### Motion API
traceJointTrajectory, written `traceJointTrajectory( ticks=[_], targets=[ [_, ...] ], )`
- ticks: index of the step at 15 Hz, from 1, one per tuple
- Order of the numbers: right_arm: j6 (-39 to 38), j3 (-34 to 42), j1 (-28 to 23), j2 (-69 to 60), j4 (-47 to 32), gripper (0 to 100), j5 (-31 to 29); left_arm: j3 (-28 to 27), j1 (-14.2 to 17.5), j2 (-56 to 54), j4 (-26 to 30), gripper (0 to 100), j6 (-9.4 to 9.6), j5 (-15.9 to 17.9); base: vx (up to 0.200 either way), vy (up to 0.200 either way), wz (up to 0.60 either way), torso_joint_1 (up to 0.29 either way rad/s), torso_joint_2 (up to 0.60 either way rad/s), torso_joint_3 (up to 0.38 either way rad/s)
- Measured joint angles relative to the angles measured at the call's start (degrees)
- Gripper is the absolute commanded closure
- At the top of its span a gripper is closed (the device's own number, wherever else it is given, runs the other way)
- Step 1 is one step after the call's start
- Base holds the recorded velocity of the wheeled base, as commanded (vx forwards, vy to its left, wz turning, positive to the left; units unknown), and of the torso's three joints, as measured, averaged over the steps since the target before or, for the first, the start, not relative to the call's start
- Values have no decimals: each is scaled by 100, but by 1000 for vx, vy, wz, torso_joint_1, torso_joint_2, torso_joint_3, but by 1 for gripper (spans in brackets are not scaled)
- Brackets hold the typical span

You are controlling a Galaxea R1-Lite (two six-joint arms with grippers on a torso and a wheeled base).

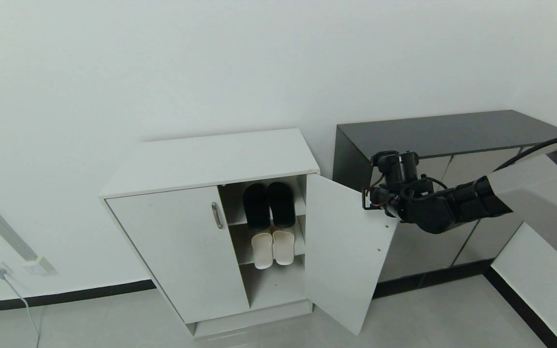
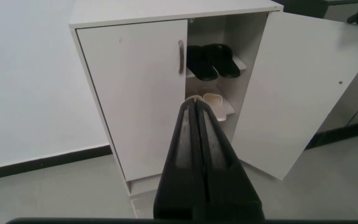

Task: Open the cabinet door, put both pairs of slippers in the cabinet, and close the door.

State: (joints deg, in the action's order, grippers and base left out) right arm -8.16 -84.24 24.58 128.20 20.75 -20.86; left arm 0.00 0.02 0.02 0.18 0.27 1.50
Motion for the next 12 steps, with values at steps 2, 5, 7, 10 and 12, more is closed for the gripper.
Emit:
traceJointTrajectory(
  ticks=[2, 5, 7, 10, 12],
  targets=[
    [-2, 59, 65, -6, 11, 100, -13, 0, 0, 0, 0, 100, 0, 0, 0, 0, 0, 0, 0, 0],
    [-10, 249, 276, -66, 24, 100, -21, 0, -2, 0, 0, 100, 0, 0, 0, 0, 0, 0, 0, 0],
    [-11, 428, 502, -149, 33, 100, -67, 0, -2, 0, 0, 100, 5, 0, 0, 0, 0, 0, 0, 0],
    [-27, 725, 998, -358, 49, 100, -117, 0, 0, 0, -2, 100, 0, 0, 0, 0, 0, 0, 0, 0],
    [-68, 911, 1296, -540, 55, 100, -122, 0, 0, 0, -2, 100, 0, -2, 0, 0, 0, 0, 0, 0]
  ],
)
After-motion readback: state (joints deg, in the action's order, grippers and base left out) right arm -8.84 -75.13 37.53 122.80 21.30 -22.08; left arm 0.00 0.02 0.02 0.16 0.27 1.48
